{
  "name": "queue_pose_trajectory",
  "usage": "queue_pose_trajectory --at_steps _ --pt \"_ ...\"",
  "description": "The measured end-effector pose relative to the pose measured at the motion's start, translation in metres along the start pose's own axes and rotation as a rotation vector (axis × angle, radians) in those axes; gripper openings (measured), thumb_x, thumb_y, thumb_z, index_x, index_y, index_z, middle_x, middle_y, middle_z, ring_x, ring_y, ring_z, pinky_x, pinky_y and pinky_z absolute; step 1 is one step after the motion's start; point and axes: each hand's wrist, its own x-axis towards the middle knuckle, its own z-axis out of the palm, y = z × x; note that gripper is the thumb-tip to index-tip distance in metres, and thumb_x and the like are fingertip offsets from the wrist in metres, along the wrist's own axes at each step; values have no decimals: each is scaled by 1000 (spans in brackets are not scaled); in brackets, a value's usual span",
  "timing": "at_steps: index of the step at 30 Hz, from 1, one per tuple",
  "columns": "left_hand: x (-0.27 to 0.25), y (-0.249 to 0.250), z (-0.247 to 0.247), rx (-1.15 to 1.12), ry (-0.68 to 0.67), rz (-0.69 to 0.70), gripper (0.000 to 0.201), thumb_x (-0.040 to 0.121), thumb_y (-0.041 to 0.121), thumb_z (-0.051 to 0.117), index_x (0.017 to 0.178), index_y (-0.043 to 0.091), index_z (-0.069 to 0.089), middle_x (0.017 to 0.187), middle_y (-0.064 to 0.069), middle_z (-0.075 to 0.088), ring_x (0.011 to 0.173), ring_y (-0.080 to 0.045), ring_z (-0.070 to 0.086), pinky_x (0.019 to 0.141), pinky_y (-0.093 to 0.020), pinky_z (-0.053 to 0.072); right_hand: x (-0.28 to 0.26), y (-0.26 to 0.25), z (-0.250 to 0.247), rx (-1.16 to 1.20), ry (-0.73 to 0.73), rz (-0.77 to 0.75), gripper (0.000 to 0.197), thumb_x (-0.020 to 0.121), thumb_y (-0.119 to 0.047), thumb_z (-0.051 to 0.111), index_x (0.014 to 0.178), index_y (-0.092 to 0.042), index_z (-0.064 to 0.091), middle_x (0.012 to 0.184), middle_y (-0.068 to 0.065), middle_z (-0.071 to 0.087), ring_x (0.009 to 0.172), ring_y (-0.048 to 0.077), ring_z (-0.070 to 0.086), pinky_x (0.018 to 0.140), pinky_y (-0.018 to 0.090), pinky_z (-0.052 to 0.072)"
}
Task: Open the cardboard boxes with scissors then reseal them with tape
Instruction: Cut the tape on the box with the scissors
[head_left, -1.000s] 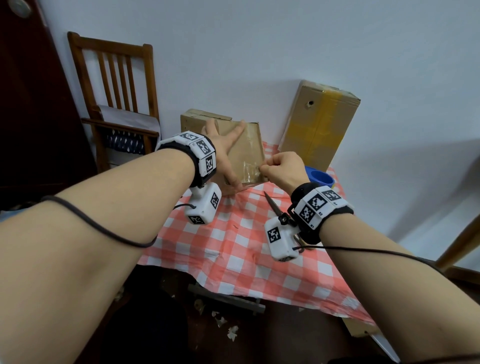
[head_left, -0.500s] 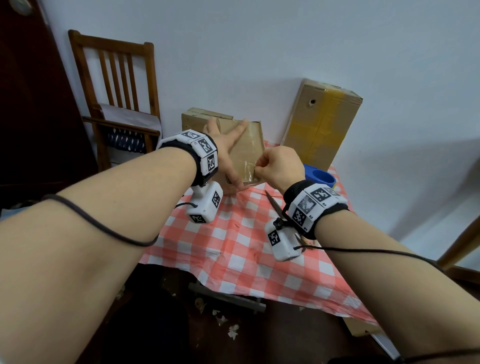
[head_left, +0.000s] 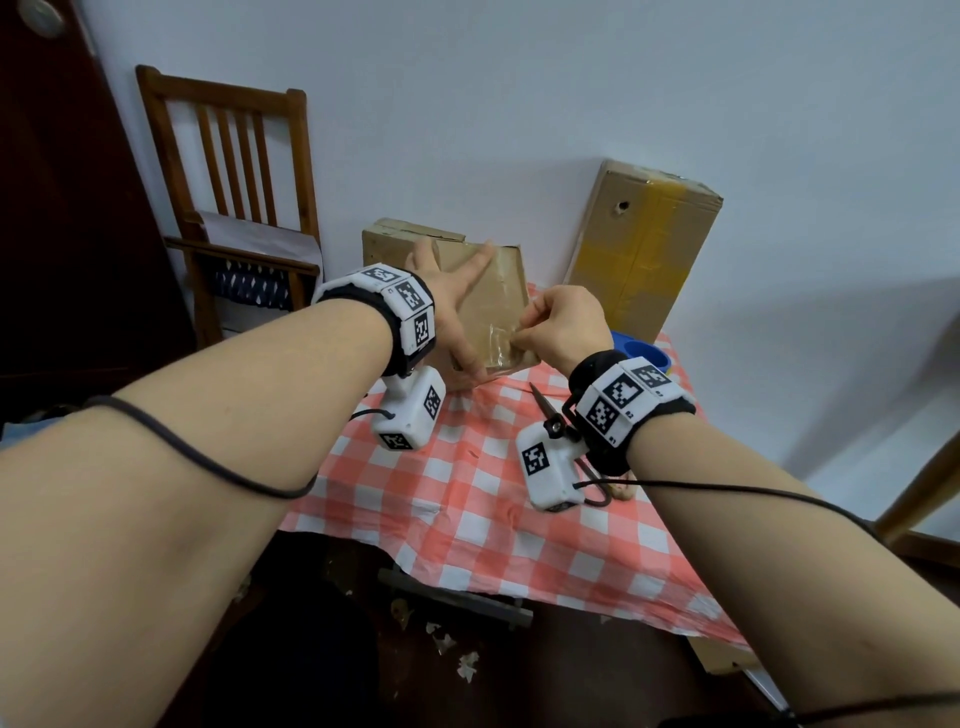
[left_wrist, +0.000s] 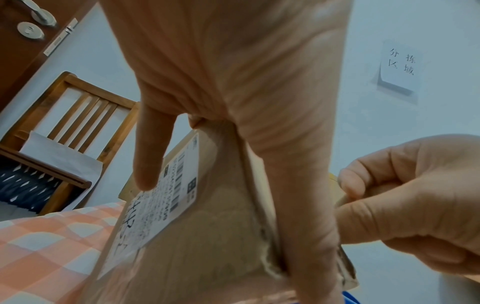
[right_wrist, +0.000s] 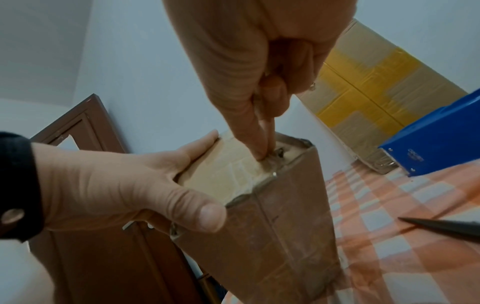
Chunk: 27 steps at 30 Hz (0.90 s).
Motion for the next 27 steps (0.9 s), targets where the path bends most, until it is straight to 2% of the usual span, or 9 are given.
queue_pose_trajectory --at_steps 4,7,9,12,15,17,20,23,27 --pt "-2 1 0 -5 -5 -4 148 41 56 91 137 60 -22 152 -18 -23 143 -45 -3 109 -61 28 -1 -2 -2 96 29 90 31 65 9 68 49 -15 56 55 4 62 61 24 65 61 36 58" --pt "-3 1 -1 -10 -7 -3 148 41 56 91 138 58 -21 152 -19 -25 143 -44 -7 111 -61 24 -2 -1 -2 223 11 213 21 69 13 66 60 -5 64 56 4 61 46 12 56 39 17 42" --pt "-3 2 0 -12 -5 -1 148 40 56 91 138 58 -21 152 -19 -25 143 -43 -8 111 -62 23 -2 0 -2 250 -2 235 14 68 15 64 65 3 67 55 6 62 37 9 52 34 14 34" --pt "-4 3 1 -11 9 6 148 41 55 91 140 57 -19 152 -19 -19 143 -43 -4 111 -60 25 0 1 0 193 -2 199 14 70 12 63 64 0 68 55 2 61 41 7 52 37 17 37" --pt "-5 1 1 -15 13 3 148 41 55 91 139 57 -19 152 -18 -19 143 -43 -3 110 -60 26 -1 4 3 146 -1 142 20 72 7 61 58 -7 67 59 5 64 51 13 58 52 26 51" --pt "-5 0 1 -23 9 -1 148 40 56 91 139 58 -20 152 -17 -21 143 -43 -3 111 -60 26 -2 8 1 153 44 143 13 74 -3 61 64 -1 69 59 6 64 49 11 54 52 25 48" --pt "-5 -1 1 -13 19 3 149 39 56 91 139 58 -19 152 -18 -17 143 -43 -1 111 -59 26 -3 13 -5 193 77 186 23 80 -16 58 72 1 71 56 3 61 48 11 48 52 25 40" --pt "-5 1 1 -13 24 10 149 38 57 90 139 58 -19 151 -19 -16 143 -43 -1 111 -59 25 -6 16 -10 181 22 214 21 79 -13 58 66 -3 71 52 -1 62 41 9 44 43 21 35" --pt "-5 1 1 -19 12 2 148 40 56 91 140 57 -18 152 -18 -20 143 -44 -1 111 -60 25 -5 16 -11 116 -38 177 19 79 -10 61 66 -2 72 64 12 66 43 11 48 41 19 35"
